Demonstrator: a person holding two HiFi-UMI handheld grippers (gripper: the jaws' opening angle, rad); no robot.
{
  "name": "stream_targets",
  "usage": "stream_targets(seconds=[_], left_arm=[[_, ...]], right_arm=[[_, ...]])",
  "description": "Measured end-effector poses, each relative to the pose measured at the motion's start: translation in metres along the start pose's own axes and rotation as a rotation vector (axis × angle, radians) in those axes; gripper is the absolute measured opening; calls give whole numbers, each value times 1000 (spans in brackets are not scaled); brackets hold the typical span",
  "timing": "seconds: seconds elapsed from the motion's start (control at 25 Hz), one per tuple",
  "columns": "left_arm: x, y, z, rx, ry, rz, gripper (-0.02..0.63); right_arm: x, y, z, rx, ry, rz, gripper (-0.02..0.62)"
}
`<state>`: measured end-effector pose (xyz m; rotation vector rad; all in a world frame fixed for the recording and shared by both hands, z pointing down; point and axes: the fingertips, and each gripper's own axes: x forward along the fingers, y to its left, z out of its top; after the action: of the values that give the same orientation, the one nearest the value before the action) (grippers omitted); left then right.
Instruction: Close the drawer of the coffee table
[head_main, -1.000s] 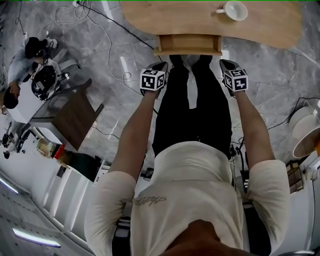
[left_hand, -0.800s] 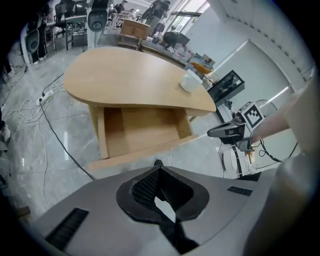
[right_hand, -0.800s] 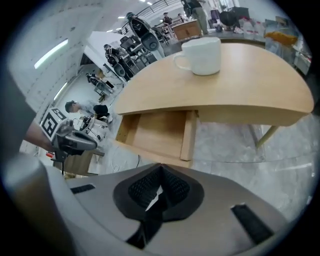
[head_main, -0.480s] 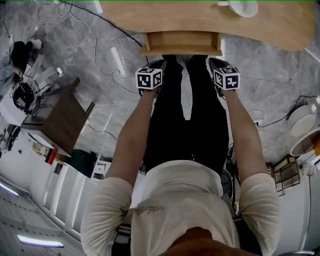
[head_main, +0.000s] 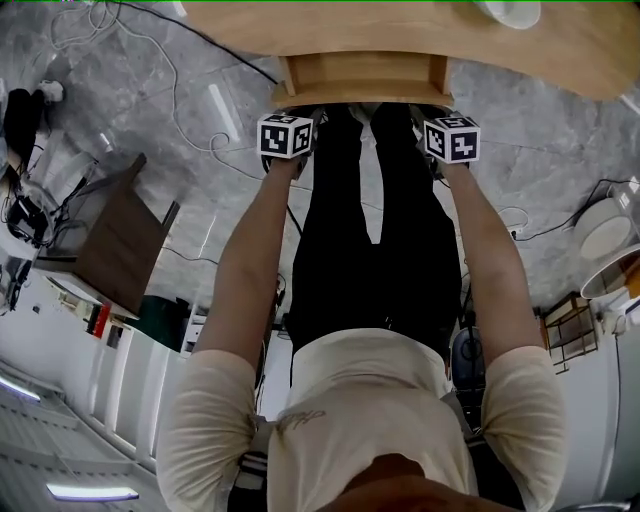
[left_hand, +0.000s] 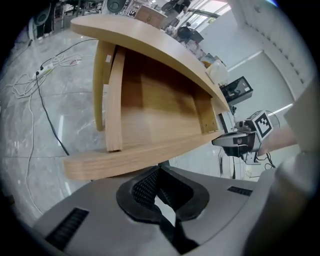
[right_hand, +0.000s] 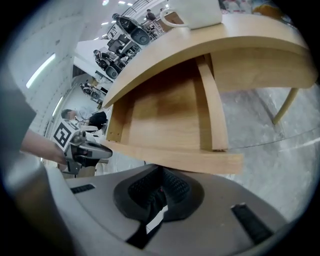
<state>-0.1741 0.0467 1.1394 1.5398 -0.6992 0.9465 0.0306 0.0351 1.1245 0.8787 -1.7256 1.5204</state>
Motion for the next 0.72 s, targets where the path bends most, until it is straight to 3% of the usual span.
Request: stream_targets(seconds=[0.12, 0.36, 0.72], left_arm=[[3, 1, 0, -21, -29, -16, 5], [3, 3, 7, -102, -54, -50, 5], [-7, -4, 4, -38, 15, -69, 5]], right_arm=[[3, 0, 1, 60, -20, 0, -6], [7, -2, 4, 67, -10, -32, -5], [-2, 3, 8, 92, 24, -29, -6]])
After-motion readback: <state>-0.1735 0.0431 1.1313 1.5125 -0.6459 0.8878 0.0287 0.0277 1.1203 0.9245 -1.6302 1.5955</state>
